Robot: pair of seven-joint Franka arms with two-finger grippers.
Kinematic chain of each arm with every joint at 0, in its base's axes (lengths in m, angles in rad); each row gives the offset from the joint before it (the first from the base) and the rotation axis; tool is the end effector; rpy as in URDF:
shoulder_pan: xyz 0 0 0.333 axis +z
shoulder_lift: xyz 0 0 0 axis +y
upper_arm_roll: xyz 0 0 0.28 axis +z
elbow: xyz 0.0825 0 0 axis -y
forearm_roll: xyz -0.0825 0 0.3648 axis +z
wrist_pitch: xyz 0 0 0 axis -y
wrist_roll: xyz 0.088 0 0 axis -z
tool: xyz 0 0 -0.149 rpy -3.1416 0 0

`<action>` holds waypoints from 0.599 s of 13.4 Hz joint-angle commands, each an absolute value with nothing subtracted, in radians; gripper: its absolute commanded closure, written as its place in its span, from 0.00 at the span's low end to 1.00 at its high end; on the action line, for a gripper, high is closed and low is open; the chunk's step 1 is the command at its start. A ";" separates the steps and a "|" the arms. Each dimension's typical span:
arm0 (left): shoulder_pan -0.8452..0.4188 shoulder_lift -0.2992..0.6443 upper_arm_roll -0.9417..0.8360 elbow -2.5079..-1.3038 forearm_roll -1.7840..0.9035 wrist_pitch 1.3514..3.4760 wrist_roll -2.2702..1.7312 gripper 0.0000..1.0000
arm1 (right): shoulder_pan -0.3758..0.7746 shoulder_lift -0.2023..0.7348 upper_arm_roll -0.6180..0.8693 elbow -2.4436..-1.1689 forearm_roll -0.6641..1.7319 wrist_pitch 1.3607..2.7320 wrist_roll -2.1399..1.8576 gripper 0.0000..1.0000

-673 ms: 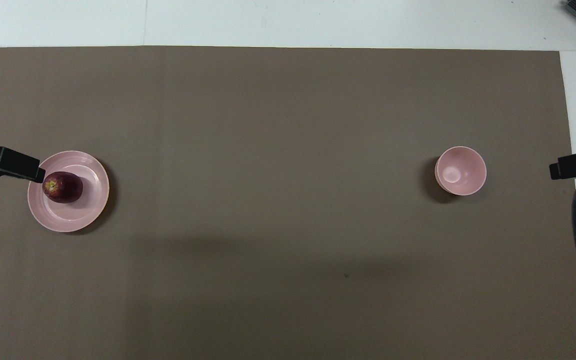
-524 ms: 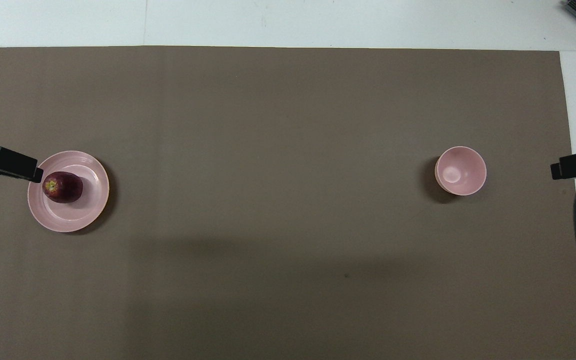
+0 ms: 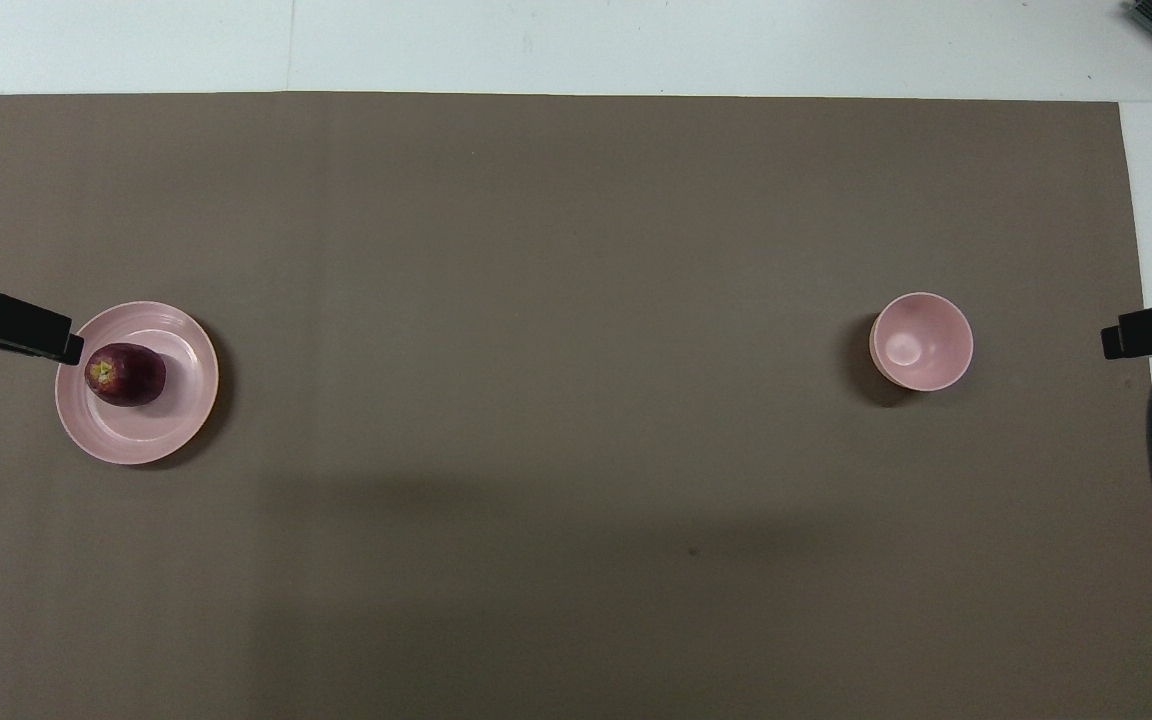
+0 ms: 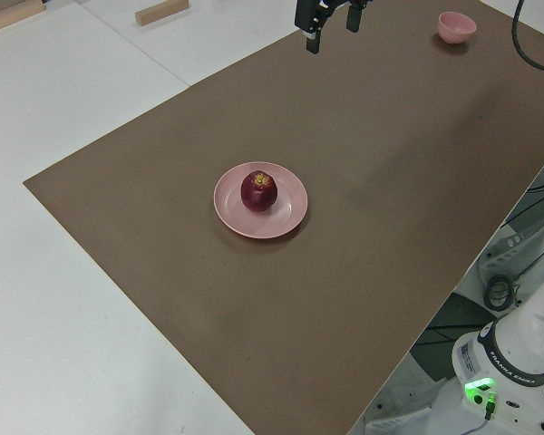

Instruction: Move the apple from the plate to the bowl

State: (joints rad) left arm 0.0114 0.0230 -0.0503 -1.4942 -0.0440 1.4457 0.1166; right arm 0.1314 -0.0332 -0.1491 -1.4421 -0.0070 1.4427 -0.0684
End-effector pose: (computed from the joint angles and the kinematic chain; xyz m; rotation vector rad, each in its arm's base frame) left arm 0.5252 -0.0272 0.5582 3.0822 -0.2463 -0.1078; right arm 0.5129 -0.0115 0.6097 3.1367 0.0779 0.0523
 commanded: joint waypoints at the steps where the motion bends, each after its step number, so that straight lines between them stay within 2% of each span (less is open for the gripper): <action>1: 0.026 0.008 -0.051 -1.512 -0.044 1.439 0.123 0.00 | 0.117 -0.058 -0.140 -1.474 -0.003 1.462 -0.092 0.00; 8: 0.060 0.006 -0.051 -1.548 -0.044 1.469 0.201 0.00 | 0.117 -0.058 -0.140 -1.474 -0.003 1.462 -0.092 0.00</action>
State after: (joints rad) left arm 0.0359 0.0237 -0.0468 -1.5126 -0.0440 1.4477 0.1558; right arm 0.1314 -0.0332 -0.1491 -1.4421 -0.0070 1.4427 -0.0684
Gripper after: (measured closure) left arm 0.000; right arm 0.000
